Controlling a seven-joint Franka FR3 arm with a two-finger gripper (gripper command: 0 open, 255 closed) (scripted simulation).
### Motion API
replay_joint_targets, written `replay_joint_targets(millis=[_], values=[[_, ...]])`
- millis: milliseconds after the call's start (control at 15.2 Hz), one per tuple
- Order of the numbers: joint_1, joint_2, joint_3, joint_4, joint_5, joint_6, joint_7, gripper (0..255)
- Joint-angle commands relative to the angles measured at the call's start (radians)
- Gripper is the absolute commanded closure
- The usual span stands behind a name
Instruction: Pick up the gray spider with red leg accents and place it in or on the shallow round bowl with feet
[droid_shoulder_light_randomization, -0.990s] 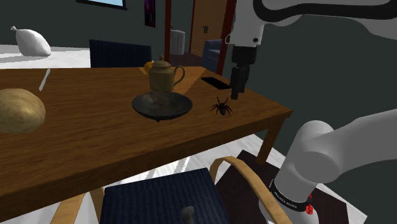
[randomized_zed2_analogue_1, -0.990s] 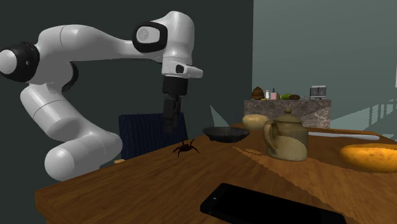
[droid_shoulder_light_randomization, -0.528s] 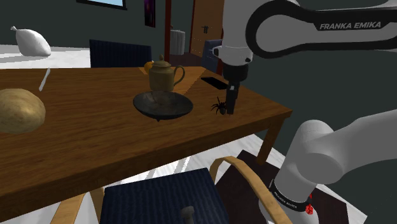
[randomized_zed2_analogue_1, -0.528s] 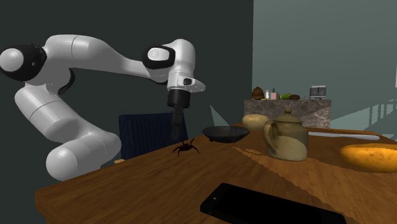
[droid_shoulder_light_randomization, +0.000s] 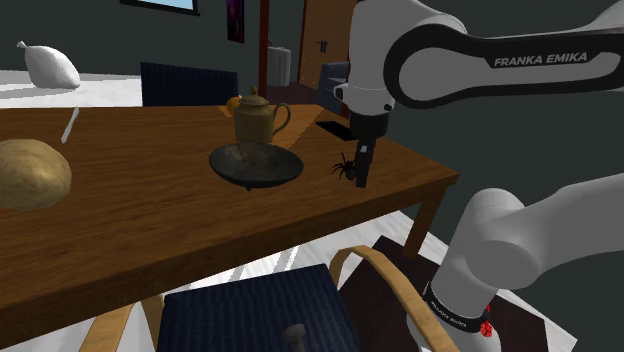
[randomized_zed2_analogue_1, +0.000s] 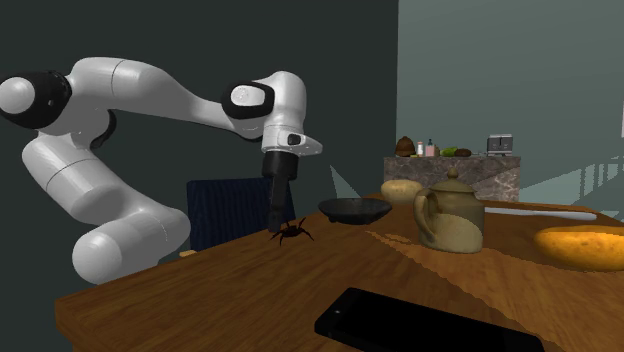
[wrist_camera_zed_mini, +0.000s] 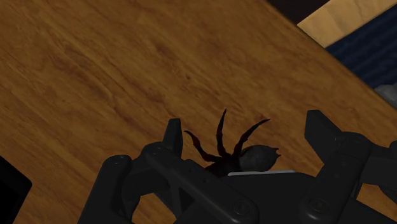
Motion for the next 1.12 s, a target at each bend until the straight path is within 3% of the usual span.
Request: replay_joint_targets(millis=[0, 132, 198, 726, 1056], values=[[0.0, -0.001, 0.0, -0.001, 0.0, 0.001, 0.0, 0], [0.0, 0.0, 0.0, -0.001, 0.0, 0.0, 0.0, 0], [0.0, 0.0, 0.0, -0.001, 0.0, 0.0, 0.0, 255], [0.003, 0.004, 0.007, -0.005, 0.005, 0.007, 0.008, 255], [-0.005, 0.003, -0.002, 0.055, -0.002, -0.05, -0.011, 255]])
